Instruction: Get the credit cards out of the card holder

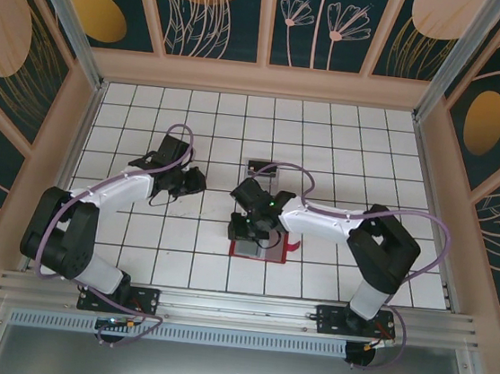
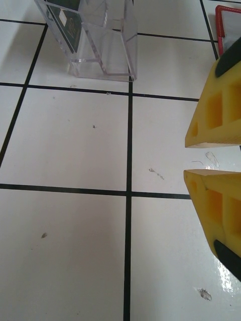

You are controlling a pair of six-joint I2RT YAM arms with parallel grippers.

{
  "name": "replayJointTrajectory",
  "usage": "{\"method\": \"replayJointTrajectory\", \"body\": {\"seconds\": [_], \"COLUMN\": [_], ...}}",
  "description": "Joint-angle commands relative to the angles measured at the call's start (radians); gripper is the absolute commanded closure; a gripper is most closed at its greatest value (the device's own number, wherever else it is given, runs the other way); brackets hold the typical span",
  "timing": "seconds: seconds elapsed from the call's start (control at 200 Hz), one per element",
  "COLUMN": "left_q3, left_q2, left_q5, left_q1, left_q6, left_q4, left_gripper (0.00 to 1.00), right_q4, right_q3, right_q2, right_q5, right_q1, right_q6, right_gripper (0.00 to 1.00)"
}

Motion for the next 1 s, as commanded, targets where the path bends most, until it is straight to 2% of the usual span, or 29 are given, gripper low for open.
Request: {"method": "replayJointTrajectory", "body": {"seconds": [0.0, 0.585, 0.996], "left_q3": [-0.011, -0.011, 0.008], "left_q2": [-0.017, -0.009, -0.001], "left_q5": [0.019, 0.045, 0.085], "left_q1": [0.007, 0.007, 0.003], "left_q6": [0.002, 0.0, 0.016], "left_q4": [0.006, 0.014, 0.001], "left_gripper": [0.79, 0.79, 0.77], "right_q4": [0.015, -0.002, -0.045], "right_q3": [-0.016, -0.057, -0.077], "right_q2": [0.024, 0.01, -0.044], "right_q5": [-0.011, 0.019, 0.065], "right_q1": [0.009, 0.009, 0.009], "right_q6": [0.013, 0.03, 0.049], "right_gripper": [0.78, 0.76, 0.63]}}
